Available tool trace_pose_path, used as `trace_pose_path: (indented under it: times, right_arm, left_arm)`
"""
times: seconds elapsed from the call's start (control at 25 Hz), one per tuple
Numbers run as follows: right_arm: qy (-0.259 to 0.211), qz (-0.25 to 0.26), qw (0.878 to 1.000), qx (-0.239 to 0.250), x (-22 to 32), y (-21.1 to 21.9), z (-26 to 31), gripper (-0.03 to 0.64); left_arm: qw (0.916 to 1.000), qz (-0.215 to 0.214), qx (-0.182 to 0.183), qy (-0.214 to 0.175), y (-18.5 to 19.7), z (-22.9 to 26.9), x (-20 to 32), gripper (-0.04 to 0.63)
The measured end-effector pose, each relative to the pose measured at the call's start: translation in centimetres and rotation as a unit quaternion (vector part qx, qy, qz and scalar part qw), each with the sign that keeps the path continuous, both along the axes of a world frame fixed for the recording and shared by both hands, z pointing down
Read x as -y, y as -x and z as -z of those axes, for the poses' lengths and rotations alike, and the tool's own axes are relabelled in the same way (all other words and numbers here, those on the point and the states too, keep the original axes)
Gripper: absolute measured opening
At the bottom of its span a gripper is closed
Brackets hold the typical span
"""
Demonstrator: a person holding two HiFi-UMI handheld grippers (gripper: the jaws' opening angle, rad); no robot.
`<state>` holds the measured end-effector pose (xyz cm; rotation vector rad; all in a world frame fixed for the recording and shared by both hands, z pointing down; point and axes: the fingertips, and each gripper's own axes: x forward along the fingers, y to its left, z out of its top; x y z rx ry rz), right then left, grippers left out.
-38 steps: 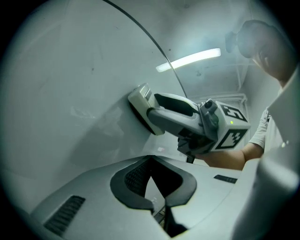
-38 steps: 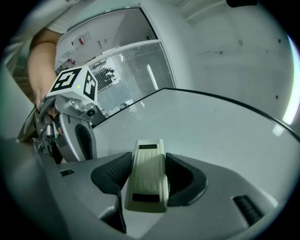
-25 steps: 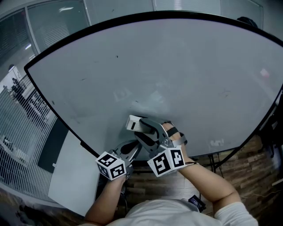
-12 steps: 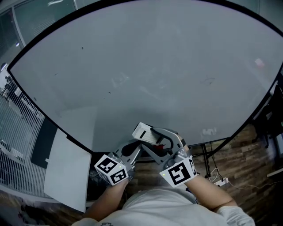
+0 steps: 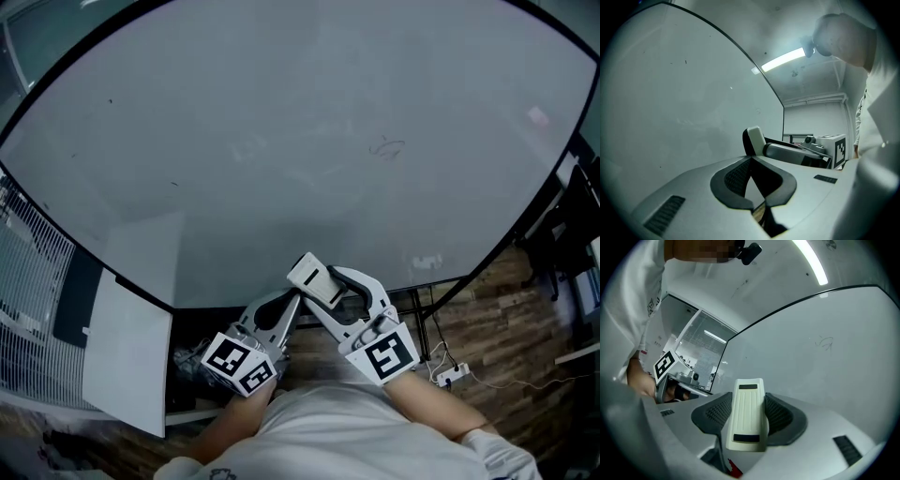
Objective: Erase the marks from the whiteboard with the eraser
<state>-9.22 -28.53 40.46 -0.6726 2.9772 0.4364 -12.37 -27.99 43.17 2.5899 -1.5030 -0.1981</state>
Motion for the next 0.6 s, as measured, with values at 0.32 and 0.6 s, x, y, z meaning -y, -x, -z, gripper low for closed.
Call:
trace_pose_path:
  times: [0.32,0.6]
  right_arm:
    - [0.019,0.026,0.999,0.014,-0.3,-1.9,-0.6,0.230]
    - [0.022,0.021,0.999,0.033,-1.6,-3.5,0.1,0.230]
  left_arm:
    - [0.9994,0.032,-0.011,0.004,-1.3,-0.6,-0.5,0.007]
    - [0.9987,0.048,-0.007,-0.017,-2.0,0.4,-1.1,0.008]
